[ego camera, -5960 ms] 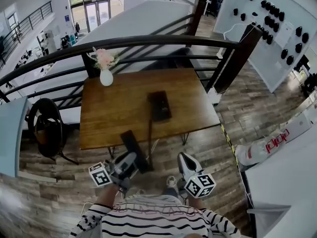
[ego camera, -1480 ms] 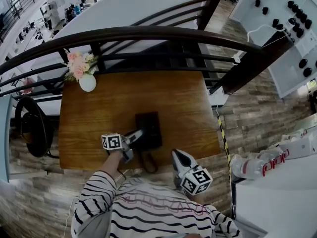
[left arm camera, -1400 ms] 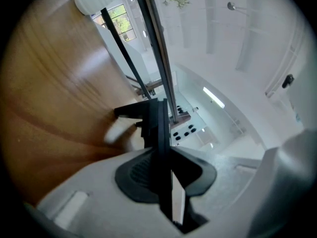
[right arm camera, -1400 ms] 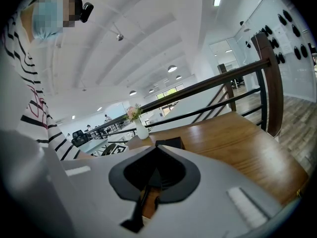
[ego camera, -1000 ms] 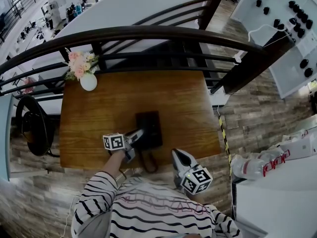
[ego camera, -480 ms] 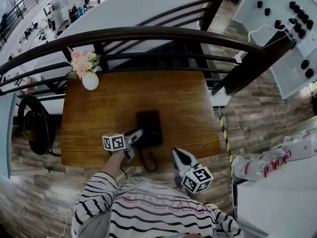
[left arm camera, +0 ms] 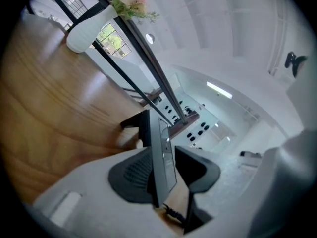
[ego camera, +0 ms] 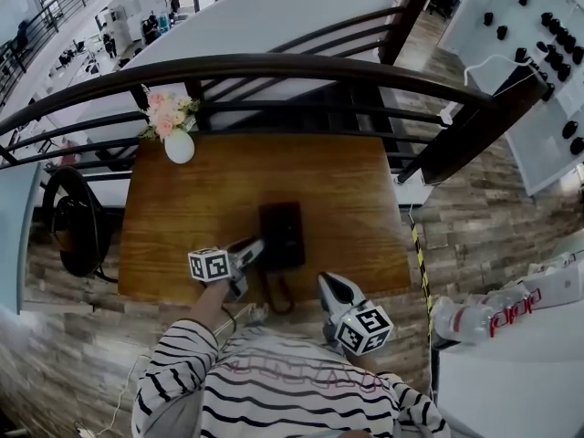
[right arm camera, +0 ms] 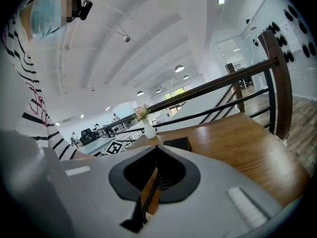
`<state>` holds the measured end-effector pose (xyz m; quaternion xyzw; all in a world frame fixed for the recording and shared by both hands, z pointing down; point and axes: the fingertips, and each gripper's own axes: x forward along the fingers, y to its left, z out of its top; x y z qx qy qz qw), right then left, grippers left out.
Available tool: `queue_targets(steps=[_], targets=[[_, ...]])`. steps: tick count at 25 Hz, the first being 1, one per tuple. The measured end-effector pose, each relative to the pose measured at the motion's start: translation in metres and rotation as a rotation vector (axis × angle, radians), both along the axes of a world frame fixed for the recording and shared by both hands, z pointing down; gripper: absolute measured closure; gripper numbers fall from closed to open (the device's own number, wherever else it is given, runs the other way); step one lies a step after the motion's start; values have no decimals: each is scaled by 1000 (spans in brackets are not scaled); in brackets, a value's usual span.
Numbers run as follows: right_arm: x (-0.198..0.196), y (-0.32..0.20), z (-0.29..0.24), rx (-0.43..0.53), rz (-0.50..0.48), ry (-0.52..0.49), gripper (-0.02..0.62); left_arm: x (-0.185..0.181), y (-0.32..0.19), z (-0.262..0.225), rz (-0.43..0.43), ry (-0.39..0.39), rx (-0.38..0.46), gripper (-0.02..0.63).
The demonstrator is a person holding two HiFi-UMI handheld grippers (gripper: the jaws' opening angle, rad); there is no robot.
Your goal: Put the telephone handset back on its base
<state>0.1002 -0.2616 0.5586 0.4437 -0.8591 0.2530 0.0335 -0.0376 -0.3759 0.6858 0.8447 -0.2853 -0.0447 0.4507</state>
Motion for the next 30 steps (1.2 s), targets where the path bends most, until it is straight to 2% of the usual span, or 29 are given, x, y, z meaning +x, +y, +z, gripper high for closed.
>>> queue_targets(steps=[9,12,15,23,30], targets=[[-14,17,-3,19,-80,2,595,-9,39,-37,-27,-31,107,488],[-19,26,-3,21,-113,3,595,-13,57,-51,-48,-13,145,568],[-22,36,-4,26,-144,7,595,-16,75,-65,-72,-20,190,604],[-22,59,-7,38,-203,3,595,-13,117,-95,-132,-32,273,604],[-14,77,-8,45,-233,2,595,-3,152,-119,-174,-77,349,605]])
